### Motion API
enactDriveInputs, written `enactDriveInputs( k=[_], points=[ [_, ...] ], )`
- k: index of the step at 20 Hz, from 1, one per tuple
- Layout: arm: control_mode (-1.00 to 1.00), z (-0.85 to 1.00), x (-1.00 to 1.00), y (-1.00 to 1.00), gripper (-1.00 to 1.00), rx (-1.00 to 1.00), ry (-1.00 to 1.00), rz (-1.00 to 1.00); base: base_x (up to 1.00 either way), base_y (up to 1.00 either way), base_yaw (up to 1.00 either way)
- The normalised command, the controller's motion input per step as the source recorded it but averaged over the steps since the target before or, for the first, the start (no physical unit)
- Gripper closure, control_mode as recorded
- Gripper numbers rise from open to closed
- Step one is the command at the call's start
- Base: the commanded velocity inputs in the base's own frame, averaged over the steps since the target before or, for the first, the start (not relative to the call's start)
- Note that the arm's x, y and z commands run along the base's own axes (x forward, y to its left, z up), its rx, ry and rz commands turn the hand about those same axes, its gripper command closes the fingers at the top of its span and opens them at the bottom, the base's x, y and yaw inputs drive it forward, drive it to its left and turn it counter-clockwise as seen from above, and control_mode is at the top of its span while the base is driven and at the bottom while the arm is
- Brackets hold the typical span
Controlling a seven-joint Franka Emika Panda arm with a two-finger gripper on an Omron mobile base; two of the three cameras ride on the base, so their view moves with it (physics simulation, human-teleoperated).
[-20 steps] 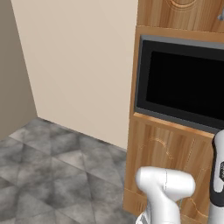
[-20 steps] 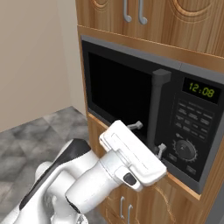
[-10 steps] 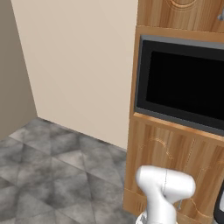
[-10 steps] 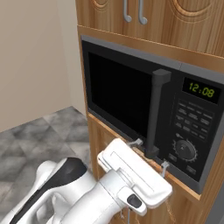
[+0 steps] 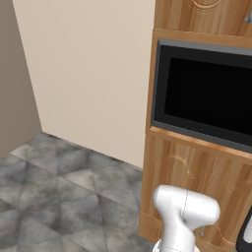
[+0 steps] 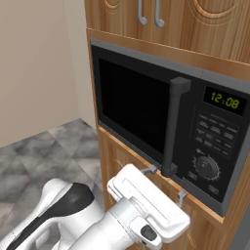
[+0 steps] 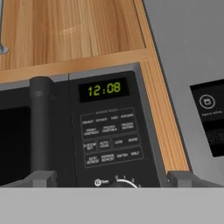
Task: Pick the eggplant from the counter and place it in the microwave. Then turn on the microwave.
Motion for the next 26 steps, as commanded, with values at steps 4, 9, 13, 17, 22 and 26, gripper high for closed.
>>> enactDriveInputs(
  k=[4, 9, 13, 17, 22, 26],
  points=[
    [-1.00, -0.12, 0.06, 0.03, -1.00, 0.00, 0.00, 0.00, 0.00, 0.00, 0.00],
    [-1.00, -0.22, 0.03, 0.01, -1.00, 0.00, 0.00, 0.00, 0.00, 0.00, 0.00],
    [-1.00, -0.27, 0.02, 0.00, -1.00, 0.00, 0.00, 0.00, 0.00, 0.00, 0.00],
    [-1.00, -0.27, 0.01, 0.00, -1.00, 0.00, 0.00, 0.00, 0.00, 0.00, 0.00],
    [-1.00, -0.32, 0.00, 0.00, -1.00, 0.00, 0.00, 0.00, 0.00, 0.00, 0.00],
    [-1.00, -0.28, 0.00, 0.00, -1.00, 0.00, 0.00, 0.00, 0.00, 0.00, 0.00]
  ],
)
